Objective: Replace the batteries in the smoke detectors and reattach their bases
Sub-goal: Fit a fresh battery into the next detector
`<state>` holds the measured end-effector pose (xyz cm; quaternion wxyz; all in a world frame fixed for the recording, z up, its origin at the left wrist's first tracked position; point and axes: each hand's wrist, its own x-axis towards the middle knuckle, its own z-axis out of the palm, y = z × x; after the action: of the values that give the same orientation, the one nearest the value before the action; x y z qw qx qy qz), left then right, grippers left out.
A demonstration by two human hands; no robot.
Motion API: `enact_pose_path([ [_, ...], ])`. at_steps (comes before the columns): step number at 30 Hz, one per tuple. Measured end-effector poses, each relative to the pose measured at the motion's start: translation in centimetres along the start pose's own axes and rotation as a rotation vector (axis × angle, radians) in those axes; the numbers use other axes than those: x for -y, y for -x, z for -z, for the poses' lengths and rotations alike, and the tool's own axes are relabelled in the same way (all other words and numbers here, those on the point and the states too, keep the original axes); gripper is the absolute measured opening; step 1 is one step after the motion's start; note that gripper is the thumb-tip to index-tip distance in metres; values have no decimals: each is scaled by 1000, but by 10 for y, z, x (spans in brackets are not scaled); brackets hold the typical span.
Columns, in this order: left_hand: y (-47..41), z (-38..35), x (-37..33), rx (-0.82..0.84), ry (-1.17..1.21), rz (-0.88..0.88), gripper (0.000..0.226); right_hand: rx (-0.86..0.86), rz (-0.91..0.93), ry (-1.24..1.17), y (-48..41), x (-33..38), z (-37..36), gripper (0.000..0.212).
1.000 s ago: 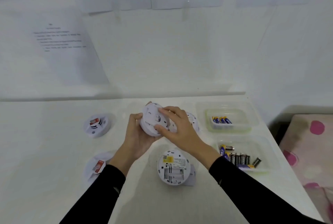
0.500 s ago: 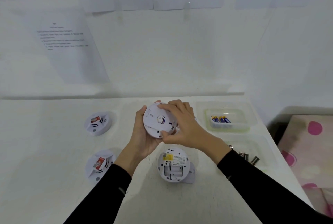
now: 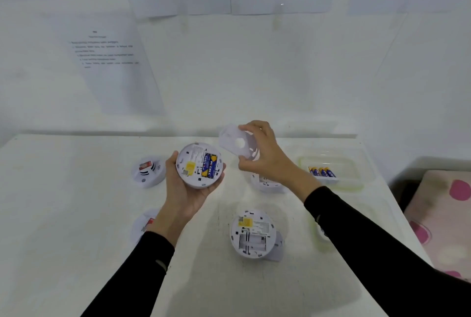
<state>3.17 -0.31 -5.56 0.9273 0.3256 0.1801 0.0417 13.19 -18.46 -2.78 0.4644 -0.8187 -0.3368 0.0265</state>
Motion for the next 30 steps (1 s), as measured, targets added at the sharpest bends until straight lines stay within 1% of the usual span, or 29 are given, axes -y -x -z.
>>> enact_pose_path([
  [2, 2, 10, -11, -33, 6, -30, 68, 122, -132, 40, -10, -16, -7, 69],
  [4, 5, 16, -19, -52, 17, -43, 68, 245, -194, 125, -17, -29, -19, 72],
  [6, 8, 19, -24, -65, 30, -55, 68, 336, -185, 236, -23, -35, -36, 69],
  [9, 11, 21, -27, -73, 57, -59, 69, 451, -116, 485, -31, -38, -59, 58],
  [12, 12, 21, -27, -61, 63, -50, 68, 493, -72, 642, -34, -41, -71, 49],
  [15, 11, 22, -25, -41, 64, -43, 67, 531, -33, 774, -34, -42, -71, 47],
  [16, 10, 22, -23, -32, 66, -39, 66, 513, -34, 762, -34, -40, -69, 45],
  [17, 9, 21, -22, -24, 69, -37, 64, 449, -39, 699, -34, -37, -66, 40],
  [18, 9, 19, -21, -16, 73, -37, 62, 329, -42, 592, -33, -32, -62, 33],
  [20, 7, 16, -18, 1, 85, -33, 57, 30, -7, 336, -30, -18, -54, 23],
  [21, 6, 14, -16, 15, 88, -27, 56, -74, 34, 214, -26, -9, -49, 21],
  [22, 5, 11, -14, 30, 85, -21, 56, -123, 79, 129, -20, 2, -46, 20],
  [23, 4, 9, -11, 43, 76, -17, 54, -131, 117, 111, -14, 13, -42, 19],
  [24, 2, 5, -8, 56, 63, -15, 52, -120, 142, 149, -7, 20, -40, 20],
  [27, -3, -11, 2, 83, 2, -17, 50, -123, 117, 374, 8, 29, -38, 28],
  [30, -6, -28, 14, 132, -40, -14, 48, -168, 31, 451, 13, 28, -31, 16],
])
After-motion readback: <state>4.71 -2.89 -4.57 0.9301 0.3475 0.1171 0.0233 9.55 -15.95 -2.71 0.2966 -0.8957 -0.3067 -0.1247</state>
